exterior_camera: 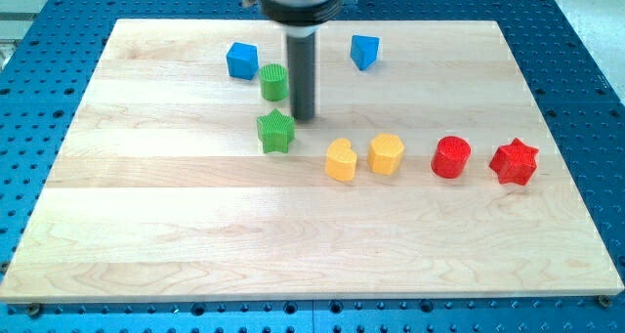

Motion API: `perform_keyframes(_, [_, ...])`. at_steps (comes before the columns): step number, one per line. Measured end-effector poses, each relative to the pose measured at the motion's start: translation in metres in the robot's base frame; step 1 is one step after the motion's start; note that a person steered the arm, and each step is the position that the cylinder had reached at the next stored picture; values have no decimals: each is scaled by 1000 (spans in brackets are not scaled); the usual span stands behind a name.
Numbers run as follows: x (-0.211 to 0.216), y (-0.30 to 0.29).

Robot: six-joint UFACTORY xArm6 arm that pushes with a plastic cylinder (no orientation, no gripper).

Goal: Slide the green circle top left to the green star

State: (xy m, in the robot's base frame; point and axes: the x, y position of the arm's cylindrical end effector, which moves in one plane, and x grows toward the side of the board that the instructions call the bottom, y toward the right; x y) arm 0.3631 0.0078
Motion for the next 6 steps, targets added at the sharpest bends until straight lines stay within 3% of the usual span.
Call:
perform_keyframes(1, [-74,1])
perform_keyframes(2, [-57,-46])
perform_keyframes(3, [-3,-61])
perform_keyframes(5, [-22,-45])
perform_keyframes(6, [-11,-75])
